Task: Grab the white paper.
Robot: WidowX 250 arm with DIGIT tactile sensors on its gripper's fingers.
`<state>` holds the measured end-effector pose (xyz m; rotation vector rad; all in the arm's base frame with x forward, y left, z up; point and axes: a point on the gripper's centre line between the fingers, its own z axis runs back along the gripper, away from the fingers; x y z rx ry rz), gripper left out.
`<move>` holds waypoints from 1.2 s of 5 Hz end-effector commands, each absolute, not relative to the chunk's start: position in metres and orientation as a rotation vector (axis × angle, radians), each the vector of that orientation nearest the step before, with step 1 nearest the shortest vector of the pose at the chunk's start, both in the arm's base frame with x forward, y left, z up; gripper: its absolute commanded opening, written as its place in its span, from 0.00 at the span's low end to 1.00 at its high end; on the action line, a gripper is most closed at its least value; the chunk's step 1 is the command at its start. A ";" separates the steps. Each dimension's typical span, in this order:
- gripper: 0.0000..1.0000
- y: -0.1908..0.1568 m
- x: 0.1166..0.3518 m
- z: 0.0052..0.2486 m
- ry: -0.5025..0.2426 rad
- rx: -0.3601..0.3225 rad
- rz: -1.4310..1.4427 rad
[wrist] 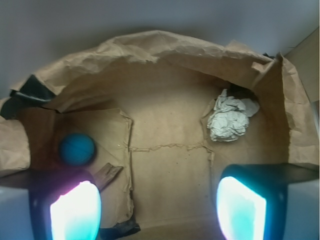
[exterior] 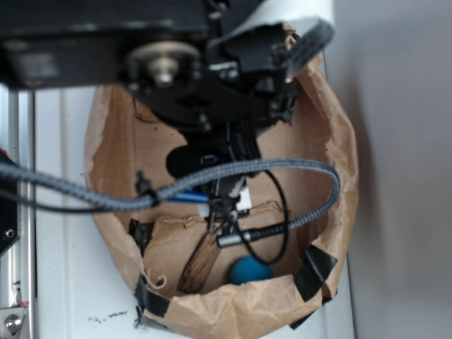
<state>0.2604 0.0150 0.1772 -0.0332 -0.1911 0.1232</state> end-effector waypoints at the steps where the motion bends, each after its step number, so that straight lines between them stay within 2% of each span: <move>1: 1.00 0.024 0.265 0.195 -0.252 -0.033 0.157; 2: 1.00 0.042 0.288 0.145 -0.229 -0.005 0.279; 3: 1.00 0.059 0.293 0.098 -0.238 -0.069 0.371; 4: 1.00 0.079 0.294 0.087 -0.237 -0.072 0.427; 5: 1.00 0.097 0.297 0.088 -0.273 -0.031 0.485; 6: 1.00 0.113 0.307 0.083 -0.313 0.070 0.542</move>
